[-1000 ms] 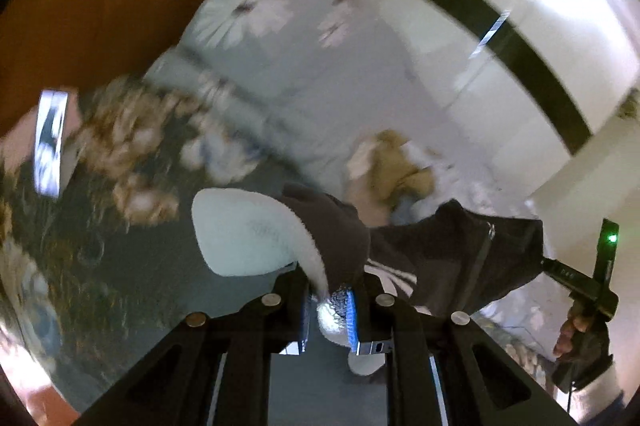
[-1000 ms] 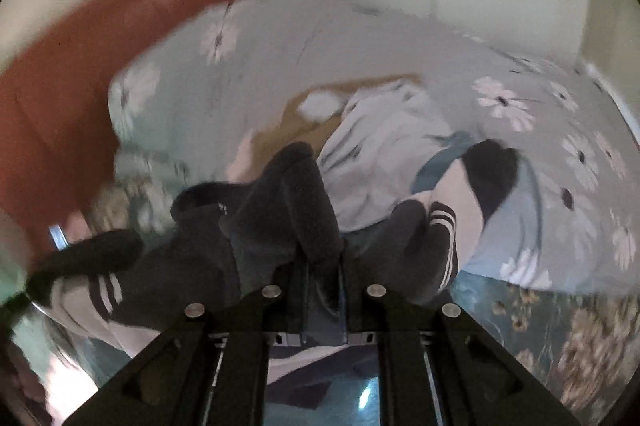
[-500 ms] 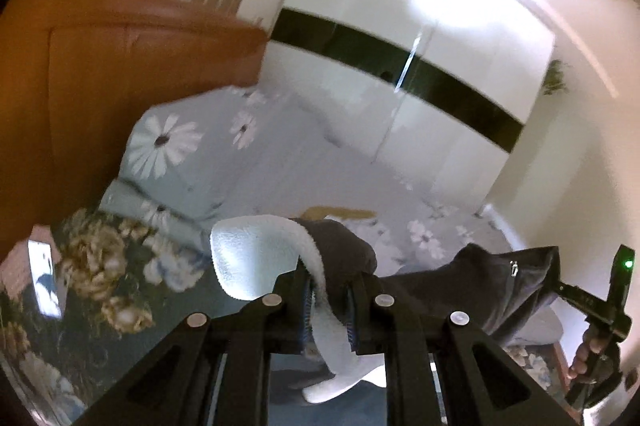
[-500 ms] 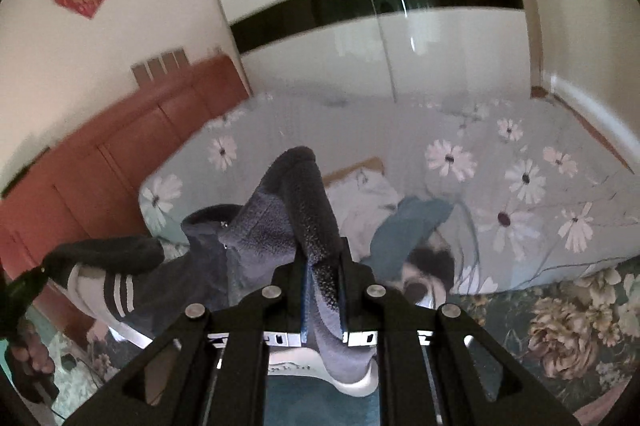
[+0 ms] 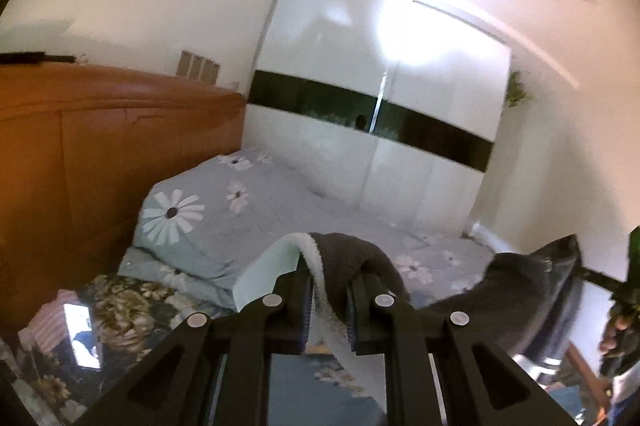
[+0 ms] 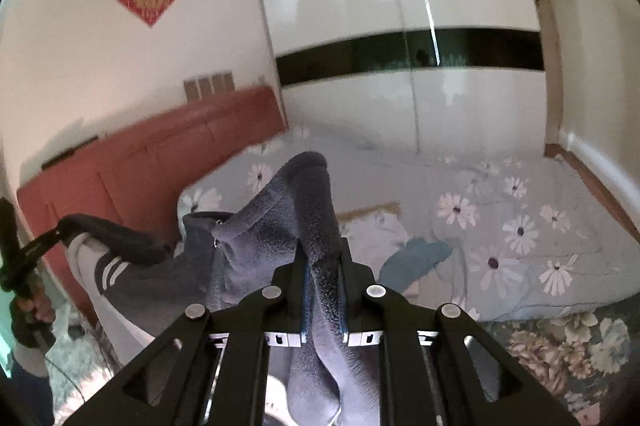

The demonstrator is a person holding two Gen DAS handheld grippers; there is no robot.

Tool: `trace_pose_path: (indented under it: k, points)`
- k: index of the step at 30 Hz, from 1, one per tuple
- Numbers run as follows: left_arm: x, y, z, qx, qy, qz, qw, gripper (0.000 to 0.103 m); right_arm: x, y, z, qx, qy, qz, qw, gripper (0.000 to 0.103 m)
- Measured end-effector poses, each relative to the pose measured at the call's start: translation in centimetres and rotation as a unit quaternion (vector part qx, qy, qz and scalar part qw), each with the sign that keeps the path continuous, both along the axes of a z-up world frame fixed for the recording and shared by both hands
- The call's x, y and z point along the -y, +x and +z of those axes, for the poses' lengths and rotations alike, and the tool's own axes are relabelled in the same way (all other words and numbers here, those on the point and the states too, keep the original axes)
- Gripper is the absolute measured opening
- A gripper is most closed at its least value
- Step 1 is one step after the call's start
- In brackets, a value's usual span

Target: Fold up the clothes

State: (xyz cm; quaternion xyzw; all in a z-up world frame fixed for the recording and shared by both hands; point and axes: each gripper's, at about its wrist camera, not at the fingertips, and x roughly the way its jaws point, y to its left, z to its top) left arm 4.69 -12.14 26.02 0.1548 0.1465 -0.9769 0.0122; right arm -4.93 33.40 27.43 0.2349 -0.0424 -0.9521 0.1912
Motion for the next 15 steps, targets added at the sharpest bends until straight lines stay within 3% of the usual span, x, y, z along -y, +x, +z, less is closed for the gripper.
trace_pose_path:
  k: [3,6,15]
  points:
    - [1.1,-3.1,-3.8,0.049,0.025,0.015,0.9984,0.015,1.5,-3.4,-2.9,0.04,0.019,-0.002,0.999,0.012]
    - [1.9,-5.8,-7.8,0.095,0.033,0.028,0.9946,0.015,2.2,-7.9,-7.7,0.098,0.006,-0.01,0.995,0.012]
    - [3.0,-14.6,-20.3,0.216,0.053,0.044,0.974,0.015,3.2,-18.7,-21.3,0.239,-0.012,-0.048,0.97,0.012]
